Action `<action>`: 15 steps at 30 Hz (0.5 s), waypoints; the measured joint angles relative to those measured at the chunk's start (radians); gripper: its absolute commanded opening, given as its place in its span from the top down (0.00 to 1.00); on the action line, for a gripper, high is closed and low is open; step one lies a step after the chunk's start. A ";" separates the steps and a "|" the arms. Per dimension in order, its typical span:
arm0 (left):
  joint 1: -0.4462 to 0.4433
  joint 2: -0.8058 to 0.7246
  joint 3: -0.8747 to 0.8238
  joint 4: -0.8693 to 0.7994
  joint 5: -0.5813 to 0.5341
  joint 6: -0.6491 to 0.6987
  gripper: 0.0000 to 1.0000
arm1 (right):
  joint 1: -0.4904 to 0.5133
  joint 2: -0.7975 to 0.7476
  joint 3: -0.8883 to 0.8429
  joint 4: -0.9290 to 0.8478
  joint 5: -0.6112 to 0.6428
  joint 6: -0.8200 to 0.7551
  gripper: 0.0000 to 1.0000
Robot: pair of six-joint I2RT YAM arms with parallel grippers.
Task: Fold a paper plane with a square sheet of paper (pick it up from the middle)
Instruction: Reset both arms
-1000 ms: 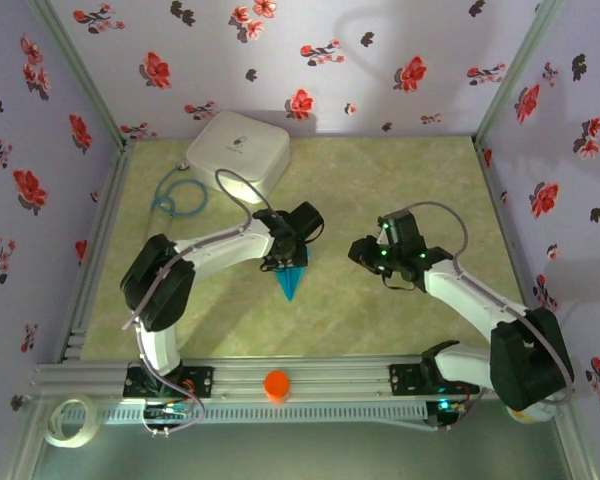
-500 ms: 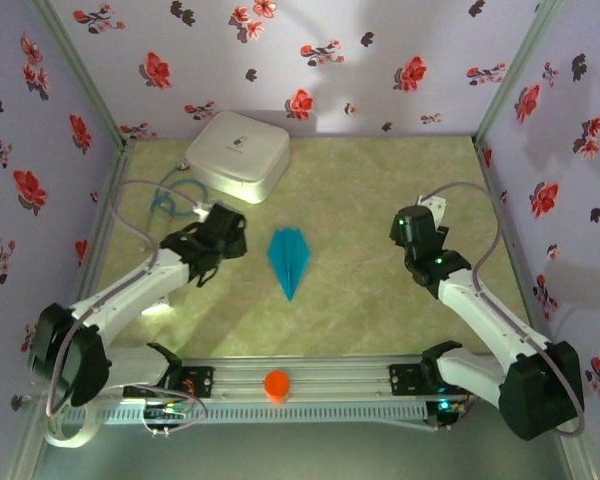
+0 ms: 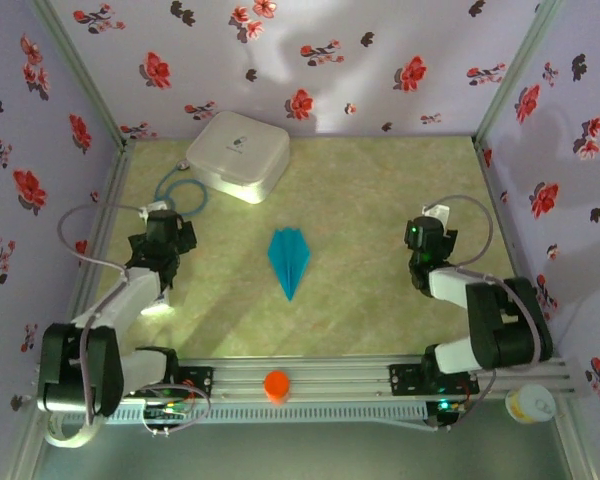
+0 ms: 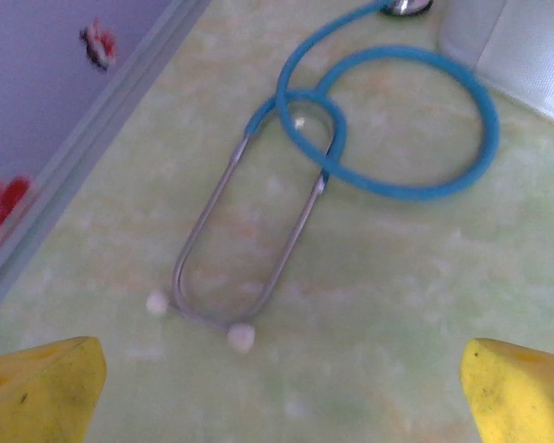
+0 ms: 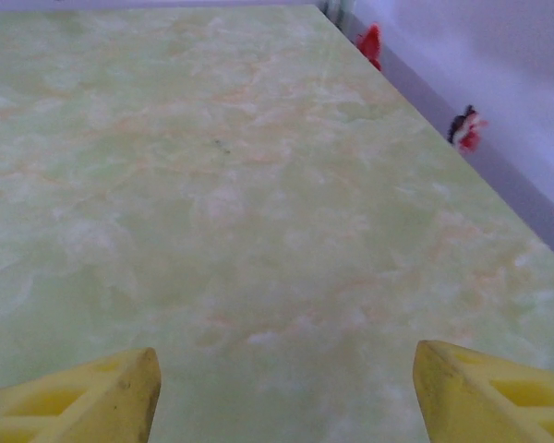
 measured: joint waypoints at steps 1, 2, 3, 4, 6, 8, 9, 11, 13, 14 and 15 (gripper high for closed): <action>0.004 0.024 -0.019 0.077 0.010 0.024 0.01 | -0.020 0.034 -0.024 0.071 -0.040 -0.002 0.26; 0.006 0.051 -0.042 0.151 0.021 0.047 0.01 | -0.041 0.064 -0.052 0.139 -0.081 -0.003 0.25; 0.008 0.073 -0.063 0.207 0.032 0.066 0.01 | -0.057 0.093 -0.080 0.203 -0.109 -0.002 0.24; 0.009 0.101 -0.084 0.261 0.046 0.090 0.01 | -0.070 0.117 -0.100 0.245 -0.130 -0.002 0.24; 0.011 0.154 -0.111 0.354 0.063 0.131 0.00 | -0.082 0.128 -0.108 0.239 -0.152 0.002 0.02; 0.018 0.199 -0.132 0.443 0.088 0.179 0.00 | -0.085 0.128 -0.084 0.244 -0.161 0.006 0.01; 0.026 0.215 -0.145 0.500 0.106 0.194 0.00 | -0.087 0.127 -0.074 0.258 -0.161 0.008 0.01; 0.061 0.270 -0.187 0.663 0.156 0.207 0.00 | -0.089 0.124 -0.064 0.275 -0.152 0.014 0.01; 0.100 0.317 -0.224 0.744 0.195 0.209 0.00 | -0.089 0.123 -0.063 0.282 -0.145 0.019 0.01; 0.116 0.327 -0.235 0.753 0.208 0.209 0.00 | -0.089 0.123 -0.063 0.283 -0.143 0.021 0.01; 0.126 0.332 -0.236 0.756 0.214 0.208 0.00 | -0.089 0.123 -0.063 0.285 -0.142 0.021 0.01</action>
